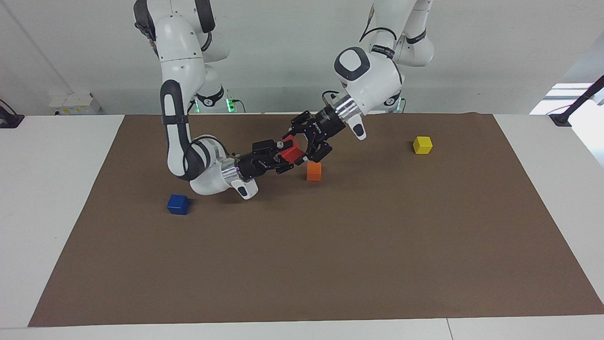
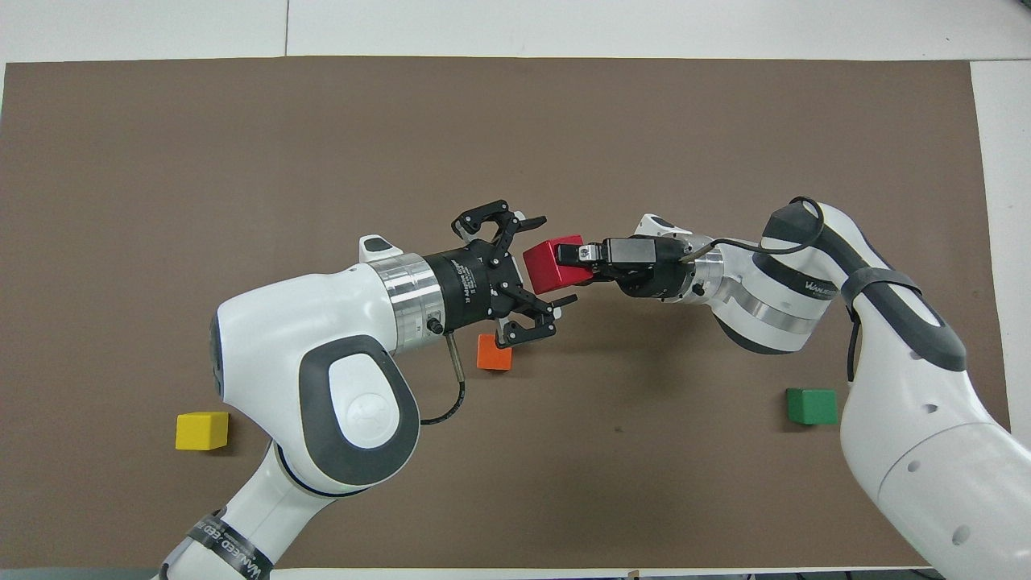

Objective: Transfer red block to right arm and stack on blue block
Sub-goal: 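Open the left gripper and withdraw while the right gripper carries the block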

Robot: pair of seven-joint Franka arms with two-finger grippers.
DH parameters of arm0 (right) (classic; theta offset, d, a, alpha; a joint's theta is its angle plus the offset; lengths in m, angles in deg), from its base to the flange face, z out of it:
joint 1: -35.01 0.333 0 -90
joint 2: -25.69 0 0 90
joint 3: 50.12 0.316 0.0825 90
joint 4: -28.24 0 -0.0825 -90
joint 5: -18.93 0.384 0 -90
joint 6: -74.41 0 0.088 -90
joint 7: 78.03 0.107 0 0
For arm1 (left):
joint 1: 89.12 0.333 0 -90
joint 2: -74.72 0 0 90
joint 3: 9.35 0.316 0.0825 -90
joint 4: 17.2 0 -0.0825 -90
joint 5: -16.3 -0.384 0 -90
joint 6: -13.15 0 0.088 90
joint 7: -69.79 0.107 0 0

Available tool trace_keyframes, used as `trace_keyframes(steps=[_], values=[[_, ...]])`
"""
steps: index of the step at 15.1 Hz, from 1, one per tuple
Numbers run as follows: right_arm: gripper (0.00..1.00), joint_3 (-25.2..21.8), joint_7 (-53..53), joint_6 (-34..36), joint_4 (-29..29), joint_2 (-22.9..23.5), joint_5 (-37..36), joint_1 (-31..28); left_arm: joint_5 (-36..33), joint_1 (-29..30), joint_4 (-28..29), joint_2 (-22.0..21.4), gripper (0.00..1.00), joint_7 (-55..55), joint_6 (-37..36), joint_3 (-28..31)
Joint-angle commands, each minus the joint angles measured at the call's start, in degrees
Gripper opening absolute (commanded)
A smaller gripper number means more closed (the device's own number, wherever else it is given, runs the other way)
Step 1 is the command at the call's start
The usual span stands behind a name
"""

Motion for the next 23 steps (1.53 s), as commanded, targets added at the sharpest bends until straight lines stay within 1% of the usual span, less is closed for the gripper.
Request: trace_keyframes(steps=[1,2,4,7,8,10,12,13,15,16,18,19,21,23], values=[[0.0,0.1,0.3,-2.6,-0.5,-2.1,1.3,0.1,-0.4,6.1,4.0,-4.5,1.0,-0.5,-8.3,0.1],[0.0,0.1,0.9,-3.5,-0.5,-3.3,0.6,0.1,-0.5,8.4,4.5,-5.0,1.0,-0.1,-11.3,0.1],[0.0,-0.1,2.6,-8.9,-1.1,-6.8,-1.6,-0.1,-0.5,12.9,6.5,-6.4,1.0,5.6,-15.8,0.1],[0.0,-0.7,11.3,-16.6,0.0,-12.3,-10.9,-1.9,-0.9,20.6,9.0,-8.1,1.0,14.2,-22.6,0.3],[0.0,-0.8,15.6,-20.0,1.2,-14.6,-16.2,-2.9,-3.6,23.9,9.2,-8.3,1.0,17.6,-25.4,0.3],[0.0,-0.7,24.6,-24.5,4.0,-18.2,-28.4,-5.1,-13.1,28.8,7.8,-8.1,1.0,21.9,-31.4,0.3],[0.0,-0.8,34.2,-26.6,6.3,-21.1,-38.3,-6.6,-19.5,31.7,6.7,-7.9,1.0,24.4,-34.7,0.4],[0.0,-0.8,38.3,-27.4,8.5,-21.6,-44.8,-7.6,-22.5,33.0,5.7,-7.5,1.0,27.3,-35.3,0.4],[0.0,-0.8,46.5,-27.6,14.5,-21.5,-59.1,-8.7,-29.9,35.6,2.8,-6.2,1.0,37.1,-37.9,0.4],[0.0,-0.8,49.7,-27.7,17.7,-21.2,-67.6,-8.8,-33.0,36.4,1.1,-5.5,1.0,41.6,-38.5,0.4],[0.0,-0.7,52.6,-27.9,22.2,-20.1,-83.6,-8.8,-41.4,37.4,-1.0,-4.5,1.0,49.9,-39.2,0.5],[0.0,-0.7,52.6,-28.2,22.7,-19.7,-90.0,-8.8,-45.0,38.1,-1.1,-4.4,1.0,54.5,-39.3,0.5],[0.0,-0.6,52.7,-29.6,22.6,-19.4,-101.2,-8.7,-49.8,38.6,-1.1,-4.5,1.0,62.9,-39.1,0.6],[0.0,-0.5,52.6,-29.9,22.0,-19.3,-109.5,-8.1,-61.3,38.3,-1.6,-5.1,1.0,64.5,-40.0,0.5]])
